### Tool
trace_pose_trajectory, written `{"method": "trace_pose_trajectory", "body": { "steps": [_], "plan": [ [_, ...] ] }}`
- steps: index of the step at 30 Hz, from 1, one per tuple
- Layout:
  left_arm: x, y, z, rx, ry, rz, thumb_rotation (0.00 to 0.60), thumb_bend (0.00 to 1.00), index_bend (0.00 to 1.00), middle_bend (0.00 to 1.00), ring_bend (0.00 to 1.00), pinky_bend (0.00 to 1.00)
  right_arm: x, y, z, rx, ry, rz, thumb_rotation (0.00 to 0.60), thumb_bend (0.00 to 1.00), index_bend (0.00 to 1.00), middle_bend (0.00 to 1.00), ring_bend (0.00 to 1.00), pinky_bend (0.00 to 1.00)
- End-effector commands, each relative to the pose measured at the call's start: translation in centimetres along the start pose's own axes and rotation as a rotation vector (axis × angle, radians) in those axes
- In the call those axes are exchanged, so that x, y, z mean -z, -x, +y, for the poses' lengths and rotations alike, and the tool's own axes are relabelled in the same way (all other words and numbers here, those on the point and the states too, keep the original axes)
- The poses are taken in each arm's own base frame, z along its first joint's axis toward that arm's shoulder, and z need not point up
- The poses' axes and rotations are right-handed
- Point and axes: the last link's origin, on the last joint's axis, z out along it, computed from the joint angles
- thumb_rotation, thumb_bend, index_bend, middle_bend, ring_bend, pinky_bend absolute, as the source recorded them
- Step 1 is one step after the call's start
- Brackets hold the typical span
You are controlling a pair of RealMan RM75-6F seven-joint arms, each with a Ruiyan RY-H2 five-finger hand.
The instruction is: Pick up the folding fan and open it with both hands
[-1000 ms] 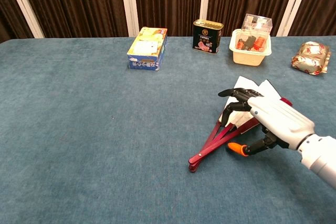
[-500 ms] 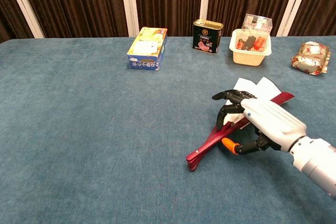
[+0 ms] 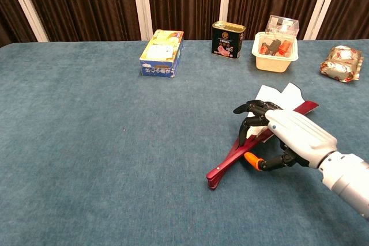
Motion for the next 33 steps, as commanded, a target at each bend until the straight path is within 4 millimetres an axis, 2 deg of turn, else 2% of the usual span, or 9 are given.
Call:
{"method": "trace_pose_trajectory", "body": {
  "steps": [1, 11, 21, 33],
  "plan": [
    [0.0, 0.0, 0.0, 0.001, 0.000, -0.001, 0.600, 0.00, 0.00, 0.00, 0.00, 0.00, -0.2, -0.6, -0.3, -0.010, -0.010, 0.018, 0.600, 0.69, 0.63, 0.18, 0.01, 0.00],
    [0.0, 0.0, 0.1, 0.004, 0.002, -0.002, 0.600, 0.00, 0.00, 0.00, 0.00, 0.00, -1.0, -2.9, -1.7, -0.047, -0.042, 0.067, 0.600, 0.77, 0.66, 0.19, 0.02, 0.00],
    [0.0, -0.2, 0.1, 0.016, 0.004, 0.005, 0.600, 0.00, 0.00, 0.00, 0.00, 0.00, -3.3, -7.2, -4.7, -0.239, 0.044, 0.139, 0.600, 0.77, 0.68, 0.20, 0.02, 0.00],
    [-0.4, -0.6, 0.2, 0.050, -0.004, 0.013, 0.600, 0.00, 0.00, 0.00, 0.00, 0.00, -6.3, -12.3, -6.6, -0.352, 0.175, 0.256, 0.600, 0.77, 0.68, 0.20, 0.02, 0.00]
  ]
}}
